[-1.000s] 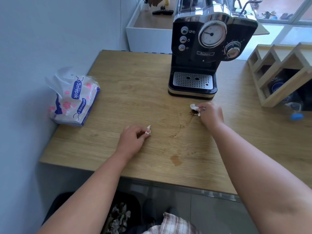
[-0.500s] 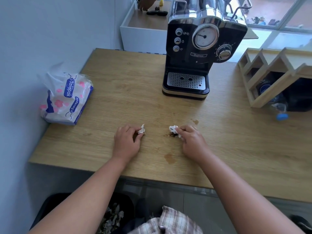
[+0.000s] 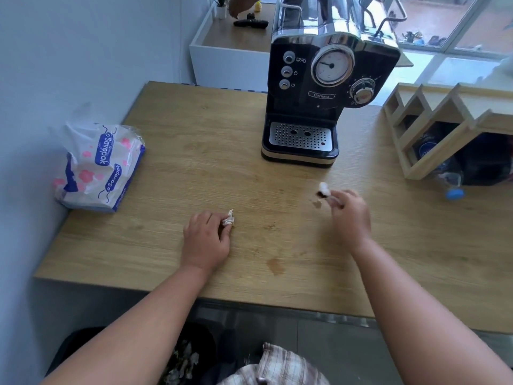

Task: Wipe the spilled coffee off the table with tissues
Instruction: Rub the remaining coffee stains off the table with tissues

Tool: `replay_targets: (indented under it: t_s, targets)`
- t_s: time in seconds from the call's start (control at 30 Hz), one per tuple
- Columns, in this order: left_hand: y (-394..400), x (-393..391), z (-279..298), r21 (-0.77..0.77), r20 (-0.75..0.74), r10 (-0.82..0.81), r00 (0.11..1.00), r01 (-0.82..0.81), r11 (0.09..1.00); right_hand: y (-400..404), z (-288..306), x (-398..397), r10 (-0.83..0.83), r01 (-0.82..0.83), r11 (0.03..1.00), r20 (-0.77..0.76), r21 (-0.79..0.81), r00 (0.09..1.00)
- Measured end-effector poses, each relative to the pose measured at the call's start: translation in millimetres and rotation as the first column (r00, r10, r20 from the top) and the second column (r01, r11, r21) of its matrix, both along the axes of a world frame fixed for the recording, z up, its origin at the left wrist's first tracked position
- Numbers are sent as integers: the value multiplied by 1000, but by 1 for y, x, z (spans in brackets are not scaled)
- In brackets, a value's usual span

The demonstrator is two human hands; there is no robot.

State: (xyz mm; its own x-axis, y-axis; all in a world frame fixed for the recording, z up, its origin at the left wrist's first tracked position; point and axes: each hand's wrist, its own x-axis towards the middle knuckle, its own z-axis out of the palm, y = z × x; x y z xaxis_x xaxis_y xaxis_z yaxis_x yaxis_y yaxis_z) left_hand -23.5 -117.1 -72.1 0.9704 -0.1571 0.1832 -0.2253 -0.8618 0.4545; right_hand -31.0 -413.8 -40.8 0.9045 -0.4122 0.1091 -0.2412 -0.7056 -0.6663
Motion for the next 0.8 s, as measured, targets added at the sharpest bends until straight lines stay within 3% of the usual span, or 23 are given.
replay_targets:
  t_s: [0.07,0.17,0.3,0.37,0.43,0.5,0.63,0.8]
  targets:
    - [-1,0,0,1,-5,0,1000,0,1000,-14,-3,7,-65,62,997,-74,-37,995]
    - [-2,0,1,9,5,2,1000,-2,1000,4,-10,8,16,-39,985,-139,-165,990]
    - [-1,0,0,6,11,3,1000,-3,1000,56,-14,-12,204,-213,938,-60,-274,977]
    - [-2,0,0,3,11,2,1000,-2,1000,80,-14,-22,336,-341,915,-60,-217,940]
    - [-1,-1,0,3,11,0,1000,0,1000,86,-12,-22,425,-430,902,-87,-39,901]
    - [-1,0,0,6,8,-5,1000,5,1000,68,-8,-8,346,-342,938,-67,59,936]
    - [-1,1,0,2,14,-6,1000,6,1000,8,5,45,-3,8,994,-54,107,999]
    - [-2,1,-1,-26,39,1,999,0,1000,3,-6,82,6,-5,1000,-98,6,995]
